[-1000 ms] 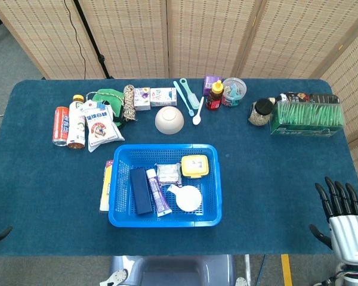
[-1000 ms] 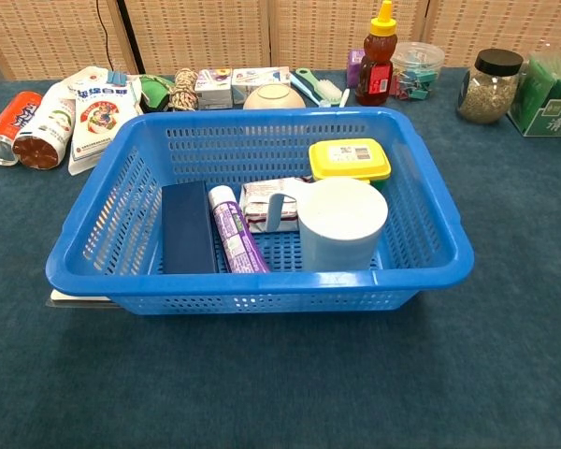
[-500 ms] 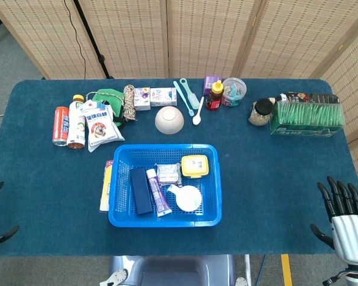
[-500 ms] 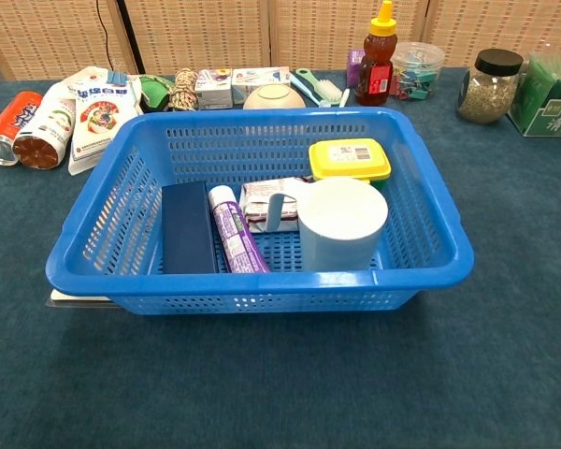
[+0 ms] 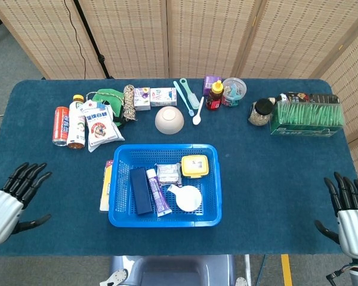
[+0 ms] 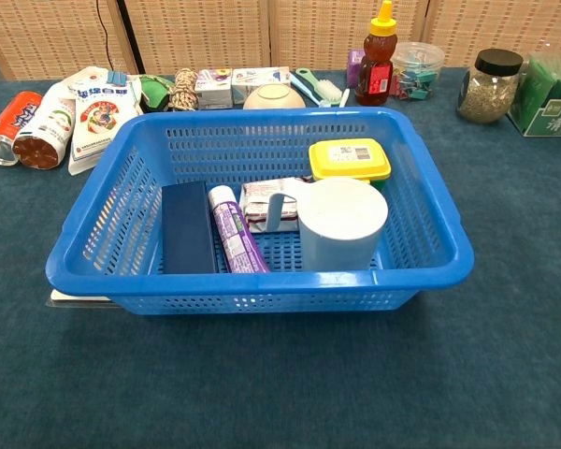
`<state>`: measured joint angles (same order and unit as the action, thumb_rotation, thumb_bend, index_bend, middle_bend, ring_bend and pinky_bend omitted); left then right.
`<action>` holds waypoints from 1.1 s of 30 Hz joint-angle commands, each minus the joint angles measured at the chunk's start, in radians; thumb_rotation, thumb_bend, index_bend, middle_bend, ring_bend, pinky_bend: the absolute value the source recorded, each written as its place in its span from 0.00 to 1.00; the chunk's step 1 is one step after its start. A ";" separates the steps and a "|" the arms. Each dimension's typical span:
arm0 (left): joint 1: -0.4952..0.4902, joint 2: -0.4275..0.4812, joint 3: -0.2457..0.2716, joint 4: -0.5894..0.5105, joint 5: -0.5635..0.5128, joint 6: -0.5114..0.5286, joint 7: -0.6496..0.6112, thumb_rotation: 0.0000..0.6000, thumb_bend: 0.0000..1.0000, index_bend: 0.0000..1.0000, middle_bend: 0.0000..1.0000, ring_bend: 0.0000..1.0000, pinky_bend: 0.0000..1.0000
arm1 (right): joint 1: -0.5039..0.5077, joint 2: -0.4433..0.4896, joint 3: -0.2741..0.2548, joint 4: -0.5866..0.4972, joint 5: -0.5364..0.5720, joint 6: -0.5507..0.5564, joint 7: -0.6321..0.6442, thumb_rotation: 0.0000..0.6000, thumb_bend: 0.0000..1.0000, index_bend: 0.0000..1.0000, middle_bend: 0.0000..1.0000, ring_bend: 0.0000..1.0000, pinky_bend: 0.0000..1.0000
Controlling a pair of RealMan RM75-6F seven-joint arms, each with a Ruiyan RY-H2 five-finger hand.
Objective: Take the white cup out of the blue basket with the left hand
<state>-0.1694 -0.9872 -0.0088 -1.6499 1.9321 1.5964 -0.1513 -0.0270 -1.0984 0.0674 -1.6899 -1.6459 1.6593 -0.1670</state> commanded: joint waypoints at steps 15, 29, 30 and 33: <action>-0.487 -0.034 -0.205 -0.284 -0.126 -0.646 0.257 1.00 0.00 0.00 0.00 0.00 0.00 | 0.034 -0.002 0.031 0.017 0.107 -0.081 0.018 1.00 0.00 0.00 0.00 0.00 0.00; -0.726 -0.212 -0.262 -0.296 -0.479 -0.983 0.594 1.00 0.00 0.00 0.00 0.00 0.00 | 0.044 0.003 0.044 0.029 0.152 -0.102 0.040 1.00 0.00 0.00 0.00 0.00 0.00; -0.741 -0.233 -0.260 -0.290 -0.514 -0.991 0.621 1.00 0.00 0.00 0.00 0.00 0.00 | 0.044 0.003 0.043 0.029 0.153 -0.102 0.043 1.00 0.00 0.00 0.00 0.00 0.00; -0.778 -0.284 -0.257 -0.271 -0.599 -0.996 0.686 1.00 0.00 0.00 0.00 0.00 0.00 | 0.047 0.003 0.043 0.031 0.156 -0.108 0.048 1.00 0.00 0.00 0.00 0.00 0.00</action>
<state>-0.9051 -1.2196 -0.2649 -1.9384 1.3991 0.6194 0.4811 0.0190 -1.0957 0.1102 -1.6594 -1.4912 1.5523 -0.1192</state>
